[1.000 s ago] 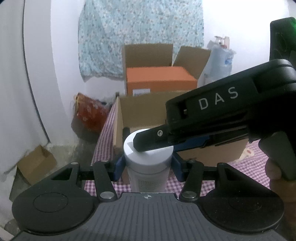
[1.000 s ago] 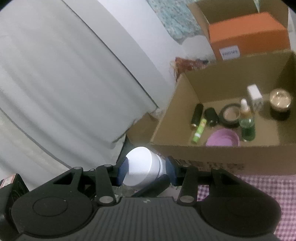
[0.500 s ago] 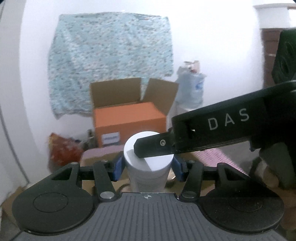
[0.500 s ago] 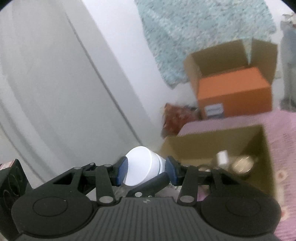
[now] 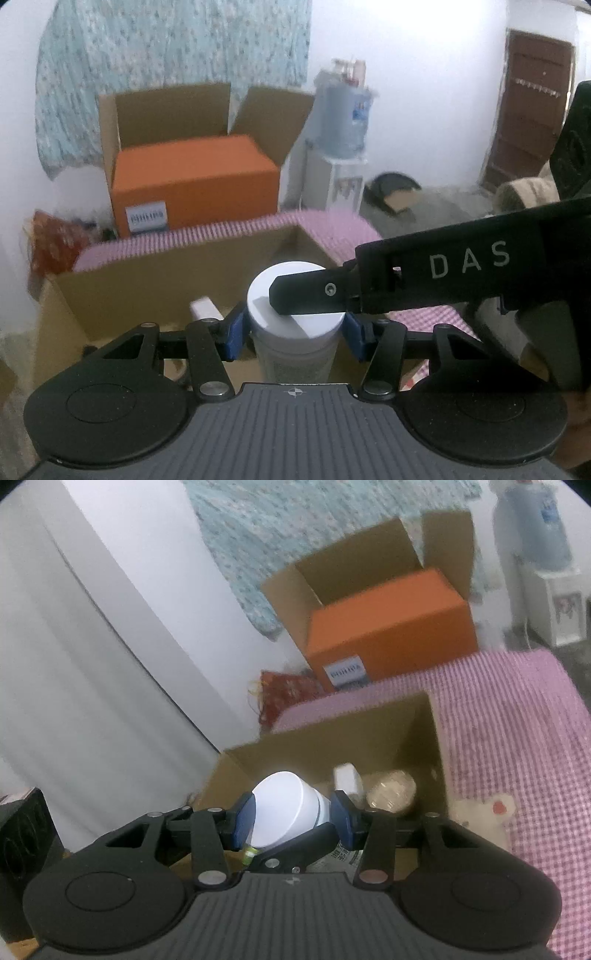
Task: Organize rigid objects
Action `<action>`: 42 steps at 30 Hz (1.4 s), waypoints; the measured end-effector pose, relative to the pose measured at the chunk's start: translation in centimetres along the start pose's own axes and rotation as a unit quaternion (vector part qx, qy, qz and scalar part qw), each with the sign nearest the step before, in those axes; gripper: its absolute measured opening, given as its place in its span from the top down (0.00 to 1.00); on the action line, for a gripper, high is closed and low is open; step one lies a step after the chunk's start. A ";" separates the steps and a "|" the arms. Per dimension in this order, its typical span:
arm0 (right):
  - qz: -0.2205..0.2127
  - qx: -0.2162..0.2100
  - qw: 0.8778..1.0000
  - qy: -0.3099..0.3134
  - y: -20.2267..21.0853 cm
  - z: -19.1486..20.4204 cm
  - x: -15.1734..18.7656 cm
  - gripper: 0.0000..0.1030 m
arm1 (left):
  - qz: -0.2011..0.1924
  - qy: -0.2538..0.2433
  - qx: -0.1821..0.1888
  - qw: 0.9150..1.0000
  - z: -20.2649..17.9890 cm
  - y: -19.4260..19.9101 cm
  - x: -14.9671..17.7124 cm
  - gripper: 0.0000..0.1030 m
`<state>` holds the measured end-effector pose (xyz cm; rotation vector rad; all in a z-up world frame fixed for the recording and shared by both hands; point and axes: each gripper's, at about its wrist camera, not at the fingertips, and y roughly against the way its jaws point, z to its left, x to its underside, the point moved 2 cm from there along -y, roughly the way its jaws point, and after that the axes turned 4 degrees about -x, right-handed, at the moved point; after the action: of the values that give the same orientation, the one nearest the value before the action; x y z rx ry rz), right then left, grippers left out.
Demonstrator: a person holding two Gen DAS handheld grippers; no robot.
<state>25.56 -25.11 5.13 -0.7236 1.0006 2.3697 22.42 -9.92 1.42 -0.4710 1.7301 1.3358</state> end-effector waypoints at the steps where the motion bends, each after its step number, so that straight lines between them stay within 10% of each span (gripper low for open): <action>1: 0.005 0.002 1.000 -0.004 -0.5 -0.6 0.2 0.53 | 0.008 0.002 0.002 1.000 0.0 -0.6 0.2 0.48; 13: 0.040 0.029 0.999 -0.002 -2.8 -3.6 1.8 0.51 | 0.071 0.010 0.020 0.997 -0.5 -4.1 1.9 0.47; 25: -0.011 0.011 1.000 -0.026 1.2 -3.4 1.4 0.45 | 0.040 -0.009 0.009 0.999 -1.4 -1.0 1.2 0.16; 34: -0.081 -0.002 0.996 -0.025 8.4 -0.3 3.7 0.20 | -0.015 0.000 0.012 1.000 -0.9 6.9 2.2 0.00; 42: -0.091 -0.001 0.996 -0.015 11.9 1.8 7.4 0.03 | -0.017 0.032 -0.087 0.996 0.2 11.1 3.1 0.00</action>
<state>12.46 -29.68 7.63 -0.7441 0.8796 2.2188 12.68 -5.24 5.36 -0.6440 1.6559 1.4690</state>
